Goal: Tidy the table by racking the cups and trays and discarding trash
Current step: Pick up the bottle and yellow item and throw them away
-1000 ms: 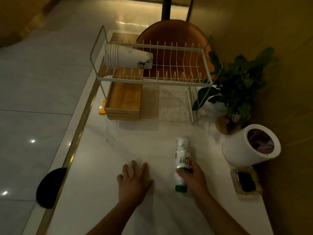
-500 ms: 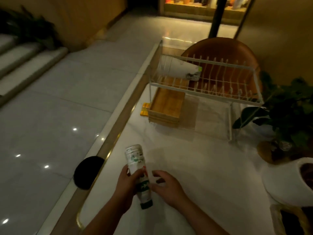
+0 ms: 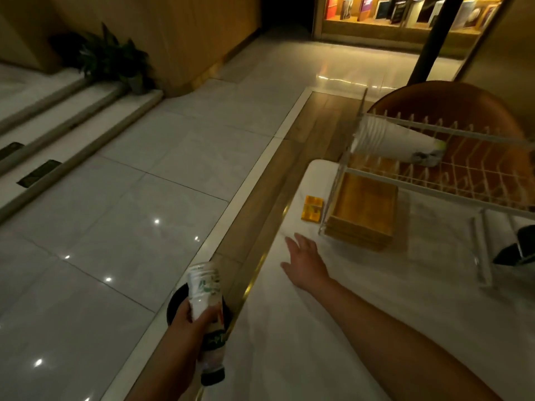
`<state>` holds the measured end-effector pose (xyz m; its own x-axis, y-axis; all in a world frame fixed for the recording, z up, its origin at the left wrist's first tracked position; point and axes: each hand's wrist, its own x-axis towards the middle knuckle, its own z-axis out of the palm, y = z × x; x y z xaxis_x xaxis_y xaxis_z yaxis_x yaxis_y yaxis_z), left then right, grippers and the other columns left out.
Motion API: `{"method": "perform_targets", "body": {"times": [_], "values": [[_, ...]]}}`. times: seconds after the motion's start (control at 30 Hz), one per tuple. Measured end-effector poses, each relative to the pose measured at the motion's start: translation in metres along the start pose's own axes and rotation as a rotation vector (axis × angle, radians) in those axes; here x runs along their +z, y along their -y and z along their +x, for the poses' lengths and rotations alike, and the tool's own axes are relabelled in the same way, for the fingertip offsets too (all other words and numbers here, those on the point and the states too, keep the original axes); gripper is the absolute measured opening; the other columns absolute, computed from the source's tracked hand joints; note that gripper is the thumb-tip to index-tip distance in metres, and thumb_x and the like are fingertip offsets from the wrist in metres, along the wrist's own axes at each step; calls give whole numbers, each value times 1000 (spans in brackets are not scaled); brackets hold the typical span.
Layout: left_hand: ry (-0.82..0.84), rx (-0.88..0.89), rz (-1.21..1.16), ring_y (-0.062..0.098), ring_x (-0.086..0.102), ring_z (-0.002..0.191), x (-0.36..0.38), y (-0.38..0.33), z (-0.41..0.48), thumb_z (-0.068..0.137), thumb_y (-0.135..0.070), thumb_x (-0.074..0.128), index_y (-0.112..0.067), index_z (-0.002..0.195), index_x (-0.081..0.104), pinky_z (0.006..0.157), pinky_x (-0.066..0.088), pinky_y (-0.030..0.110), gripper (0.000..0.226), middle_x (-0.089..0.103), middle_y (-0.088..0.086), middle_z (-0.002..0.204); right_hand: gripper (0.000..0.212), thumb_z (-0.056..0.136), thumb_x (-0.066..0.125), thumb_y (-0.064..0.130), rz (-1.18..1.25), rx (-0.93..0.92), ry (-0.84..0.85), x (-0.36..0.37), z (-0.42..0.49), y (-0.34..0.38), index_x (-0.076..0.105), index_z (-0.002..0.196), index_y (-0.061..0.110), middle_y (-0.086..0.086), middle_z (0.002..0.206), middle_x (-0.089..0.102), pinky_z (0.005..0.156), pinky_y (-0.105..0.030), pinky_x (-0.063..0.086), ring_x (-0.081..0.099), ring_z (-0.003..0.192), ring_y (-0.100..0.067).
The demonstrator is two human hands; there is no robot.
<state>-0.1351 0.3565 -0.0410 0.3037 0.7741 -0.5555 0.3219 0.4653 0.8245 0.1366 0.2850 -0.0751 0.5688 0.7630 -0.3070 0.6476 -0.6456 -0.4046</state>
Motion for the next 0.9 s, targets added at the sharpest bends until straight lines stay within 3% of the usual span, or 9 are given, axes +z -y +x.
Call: {"method": "perform_targets", "body": {"times": [0.1,0.3,0.43,0.63,0.77,0.9], "values": [[70,28,45,31,76,83,-6,-13,35,84,-24,77,-26,117,61,68,63,48,36,76,10,97,75,95,48,43,-41,89,-34,-8,56,19,9,154,20,-6,164,-1,119,-46,17,1,149,-34],[160,89,68,29,75,84,-13,-43,78,87,-18,74,-21,111,62,68,62,40,28,75,12,97,81,95,42,53,-73,338,-15,-20,125,15,1,155,15,-10,164,-9,121,-50,8,-5,149,-36],[165,100,51,34,73,85,-15,-52,96,87,-13,72,-19,106,61,63,62,32,23,72,18,98,80,94,43,54,-160,340,-34,-10,121,1,12,153,10,-10,164,-1,120,-52,14,-1,150,-37],[225,74,66,33,73,88,-11,-56,104,86,-21,74,-17,120,57,70,61,43,38,72,16,103,58,96,45,40,-226,190,-162,20,68,13,32,147,15,-8,161,20,117,-44,23,19,146,-32],[263,54,57,33,73,90,0,-56,100,86,-24,74,-20,123,56,73,62,48,41,72,14,105,50,90,54,34,-246,127,-222,35,23,24,46,138,21,-4,143,45,109,-45,32,40,128,-30],[312,63,74,35,72,91,15,-57,88,86,-21,74,-18,121,57,79,60,52,39,71,17,106,53,85,63,34,-154,229,-236,37,0,18,47,135,25,-8,142,41,103,-41,40,38,125,-31]]}}
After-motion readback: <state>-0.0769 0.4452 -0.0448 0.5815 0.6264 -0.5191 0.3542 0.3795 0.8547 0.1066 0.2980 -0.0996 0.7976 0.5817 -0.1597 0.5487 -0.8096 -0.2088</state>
